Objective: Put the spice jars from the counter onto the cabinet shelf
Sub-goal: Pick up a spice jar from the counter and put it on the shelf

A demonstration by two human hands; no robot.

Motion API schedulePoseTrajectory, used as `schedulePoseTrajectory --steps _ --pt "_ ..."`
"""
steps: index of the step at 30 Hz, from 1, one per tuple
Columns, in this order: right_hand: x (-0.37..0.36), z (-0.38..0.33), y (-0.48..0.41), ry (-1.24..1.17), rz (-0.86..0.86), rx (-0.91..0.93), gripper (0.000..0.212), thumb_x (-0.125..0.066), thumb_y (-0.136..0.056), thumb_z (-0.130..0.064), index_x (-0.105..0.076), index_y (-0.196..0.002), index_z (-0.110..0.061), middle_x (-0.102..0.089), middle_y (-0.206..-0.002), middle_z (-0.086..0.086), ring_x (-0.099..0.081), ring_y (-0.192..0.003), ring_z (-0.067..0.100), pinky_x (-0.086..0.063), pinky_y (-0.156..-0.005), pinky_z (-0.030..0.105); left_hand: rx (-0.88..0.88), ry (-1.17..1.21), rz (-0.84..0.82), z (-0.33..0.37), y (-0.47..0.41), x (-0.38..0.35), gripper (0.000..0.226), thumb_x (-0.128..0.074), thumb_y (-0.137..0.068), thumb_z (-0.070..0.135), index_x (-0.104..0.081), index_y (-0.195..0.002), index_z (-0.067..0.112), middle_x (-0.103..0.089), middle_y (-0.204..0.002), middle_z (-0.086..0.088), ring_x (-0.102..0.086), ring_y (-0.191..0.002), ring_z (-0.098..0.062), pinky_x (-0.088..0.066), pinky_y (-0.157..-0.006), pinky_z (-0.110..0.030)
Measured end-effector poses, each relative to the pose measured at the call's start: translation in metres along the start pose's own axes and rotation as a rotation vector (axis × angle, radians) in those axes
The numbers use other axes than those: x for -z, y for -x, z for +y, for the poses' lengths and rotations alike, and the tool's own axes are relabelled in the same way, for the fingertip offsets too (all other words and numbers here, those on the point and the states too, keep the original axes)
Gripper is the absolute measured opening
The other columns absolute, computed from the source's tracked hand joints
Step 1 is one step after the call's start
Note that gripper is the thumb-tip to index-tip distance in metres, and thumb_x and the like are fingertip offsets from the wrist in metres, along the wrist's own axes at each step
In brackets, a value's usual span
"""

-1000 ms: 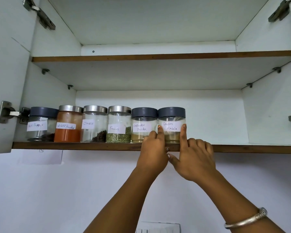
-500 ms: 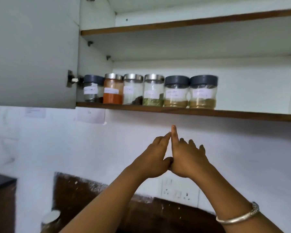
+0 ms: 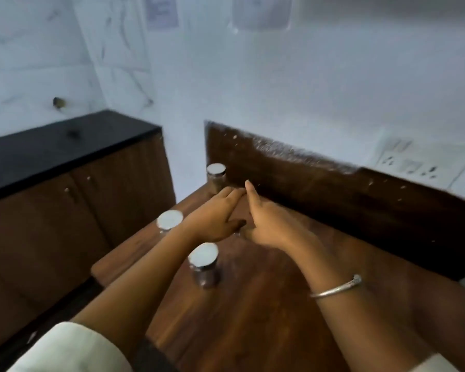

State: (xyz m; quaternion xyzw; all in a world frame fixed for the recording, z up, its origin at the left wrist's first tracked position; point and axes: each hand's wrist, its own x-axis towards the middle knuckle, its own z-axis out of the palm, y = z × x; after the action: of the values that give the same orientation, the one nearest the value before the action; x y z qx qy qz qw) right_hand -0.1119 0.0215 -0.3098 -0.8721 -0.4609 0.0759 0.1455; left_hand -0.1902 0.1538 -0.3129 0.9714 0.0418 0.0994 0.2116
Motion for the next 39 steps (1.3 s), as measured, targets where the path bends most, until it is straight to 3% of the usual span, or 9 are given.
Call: schedulePoseTrajectory --steps 7,11,14,19,23,29,32,36,39 --pt "-0.128 -0.041 -0.036 -0.116 -0.218 -0.063 0.099 -0.059 -0.086 -0.045 0.016 -0.148 -0.027 -0.055 -0.130 0.016 -0.057 -0.111 0.031 -0.043 -0.089 0.037 0.166 -0.028 -0.119 -0.112 0.067 -0.027 0.055 -0.061 -0.087 0.026 -0.039 -0.137 0.019 -0.050 -0.124 -0.007 -0.050 -0.111 -0.022 -0.037 -0.087 -0.023" --pt "-0.162 -0.039 -0.052 -0.135 -0.223 -0.163 0.095 -0.065 -0.083 -0.039 -0.002 -0.151 -0.016 -0.042 -0.142 0.018 -0.045 -0.125 0.034 -0.038 -0.103 0.039 0.224 0.062 -0.100 -0.149 0.078 -0.050 0.057 -0.059 -0.087 0.029 -0.037 -0.138 0.019 -0.048 -0.133 -0.008 -0.049 -0.116 -0.021 -0.043 -0.098 -0.032" --pt "-0.179 -0.035 -0.059 -0.123 -0.172 -0.224 0.089 -0.068 -0.080 -0.037 -0.016 -0.148 -0.014 -0.038 -0.140 0.021 -0.044 -0.124 0.037 -0.038 -0.102 0.039 0.285 0.139 -0.155 -0.170 0.081 -0.074 0.067 -0.062 -0.086 0.029 -0.027 -0.142 0.022 -0.041 -0.141 -0.007 -0.046 -0.124 -0.022 -0.041 -0.100 -0.032" --pt "-0.200 -0.024 -0.060 -0.184 -0.177 -0.260 0.100 -0.071 -0.077 -0.042 -0.007 -0.150 -0.020 -0.037 -0.142 0.023 -0.044 -0.125 0.039 -0.040 -0.102 0.043 0.280 0.211 -0.252 -0.183 0.074 -0.105 0.080 -0.063 -0.084 0.024 -0.013 -0.147 0.024 -0.033 -0.149 -0.007 -0.039 -0.132 -0.022 -0.034 -0.103 -0.027" --pt "-0.210 -0.020 -0.066 -0.337 -0.126 -0.251 0.098 -0.072 -0.078 -0.032 -0.007 -0.151 -0.021 -0.032 -0.151 0.011 -0.037 -0.134 0.028 -0.036 -0.106 0.038 0.254 0.267 -0.284 -0.186 0.070 -0.122 0.084 -0.059 -0.085 0.024 -0.004 -0.149 0.028 -0.030 -0.150 -0.009 -0.037 -0.133 -0.024 -0.031 -0.102 -0.026" --pt "-0.210 -0.011 -0.068 -0.454 0.004 -0.344 0.093 -0.073 -0.078 -0.032 -0.013 -0.149 -0.023 -0.042 -0.144 0.008 -0.045 -0.128 0.026 -0.040 -0.095 0.029 0.198 0.356 -0.155 -0.185 0.061 -0.126 0.093 -0.066 -0.081 0.023 -0.003 -0.149 0.024 -0.029 -0.150 -0.009 -0.032 -0.136 -0.022 -0.025 -0.101 -0.021" --pt "-0.194 -0.007 -0.067 -0.587 0.101 -0.374 0.091 -0.073 -0.077 -0.041 -0.018 -0.147 -0.022 -0.044 -0.142 0.007 -0.047 -0.125 0.022 -0.040 -0.089 0.024 0.142 0.415 -0.078 -0.180 0.048 -0.119 0.105 -0.073 -0.074 0.021 0.000 -0.149 0.027 -0.035 -0.146 -0.008 -0.034 -0.133 -0.018 -0.030 -0.101 -0.021" --pt "-0.169 -0.011 -0.061 -0.732 0.195 -0.381 0.094 -0.064 -0.071 -0.060 -0.023 -0.144 -0.020 -0.045 -0.136 -0.004 -0.048 -0.114 0.009 -0.044 -0.084 0.022 0.113 0.542 -0.018 -0.166 0.035 -0.114 0.118 -0.078 -0.066 0.020 0.008 -0.143 0.046 -0.027 -0.149 -0.006 -0.042 -0.108 0.009 -0.040 -0.076 0.002" --pt "-0.158 -0.015 -0.055 -0.800 0.272 -0.353 0.090 -0.061 -0.067 -0.062 -0.030 -0.140 -0.018 -0.047 -0.117 -0.018 -0.050 -0.097 -0.006 -0.044 -0.069 0.006 0.099 0.606 0.027 -0.155 0.032 -0.111 0.118 -0.080 -0.066 0.024 0.007 -0.141 0.050 -0.026 -0.148 -0.003 -0.049 -0.116 -0.006 -0.050 -0.076 -0.010"
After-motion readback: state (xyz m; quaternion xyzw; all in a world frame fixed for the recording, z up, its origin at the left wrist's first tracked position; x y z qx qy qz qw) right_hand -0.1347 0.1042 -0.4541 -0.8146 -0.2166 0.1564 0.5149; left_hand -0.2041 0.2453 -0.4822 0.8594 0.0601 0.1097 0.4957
